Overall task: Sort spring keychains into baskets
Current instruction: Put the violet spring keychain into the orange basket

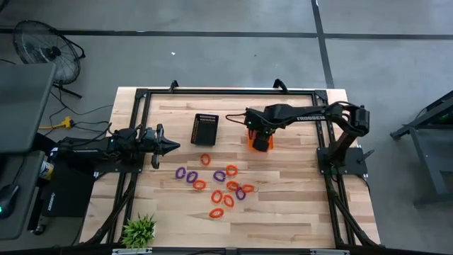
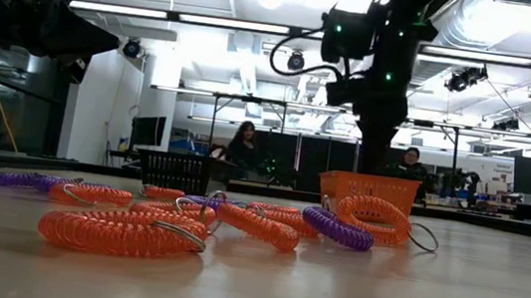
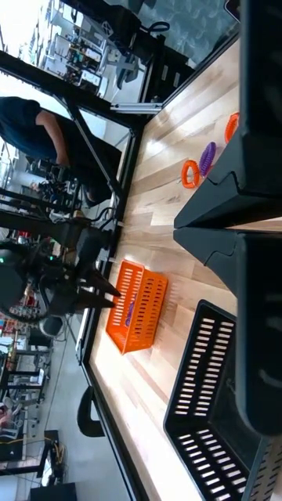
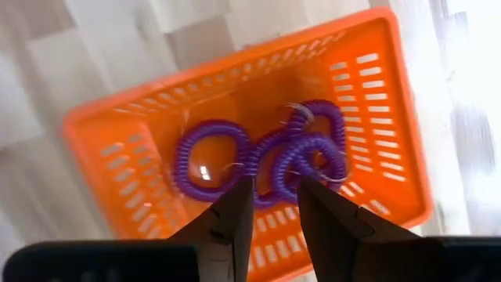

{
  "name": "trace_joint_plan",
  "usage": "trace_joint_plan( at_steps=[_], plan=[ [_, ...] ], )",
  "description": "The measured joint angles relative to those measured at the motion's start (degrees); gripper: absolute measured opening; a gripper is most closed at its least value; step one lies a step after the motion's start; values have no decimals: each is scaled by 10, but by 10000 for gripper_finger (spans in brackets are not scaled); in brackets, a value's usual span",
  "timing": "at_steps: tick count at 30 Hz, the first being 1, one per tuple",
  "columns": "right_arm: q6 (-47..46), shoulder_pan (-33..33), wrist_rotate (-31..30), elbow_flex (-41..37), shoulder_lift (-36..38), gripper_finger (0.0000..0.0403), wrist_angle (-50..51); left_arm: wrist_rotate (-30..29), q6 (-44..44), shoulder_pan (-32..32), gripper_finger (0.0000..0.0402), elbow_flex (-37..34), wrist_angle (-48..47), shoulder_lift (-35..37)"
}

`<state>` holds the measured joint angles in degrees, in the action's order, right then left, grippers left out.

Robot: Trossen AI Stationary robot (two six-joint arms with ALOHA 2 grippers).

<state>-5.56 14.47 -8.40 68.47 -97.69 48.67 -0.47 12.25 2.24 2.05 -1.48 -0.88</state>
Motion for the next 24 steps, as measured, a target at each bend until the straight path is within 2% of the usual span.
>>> trace_joint_plan(
  at_steps=[8,17,24],
  plan=[
    [-61,-48,36,0,25,99,-8,0,0,0,1,0,0,0],
    [-90,-146,106,1,31,99,-66,0,0,0,1,0,0,0],
    [-89,-222,119,1,31,99,-81,0,0,0,1,0,0,0]
  ],
)
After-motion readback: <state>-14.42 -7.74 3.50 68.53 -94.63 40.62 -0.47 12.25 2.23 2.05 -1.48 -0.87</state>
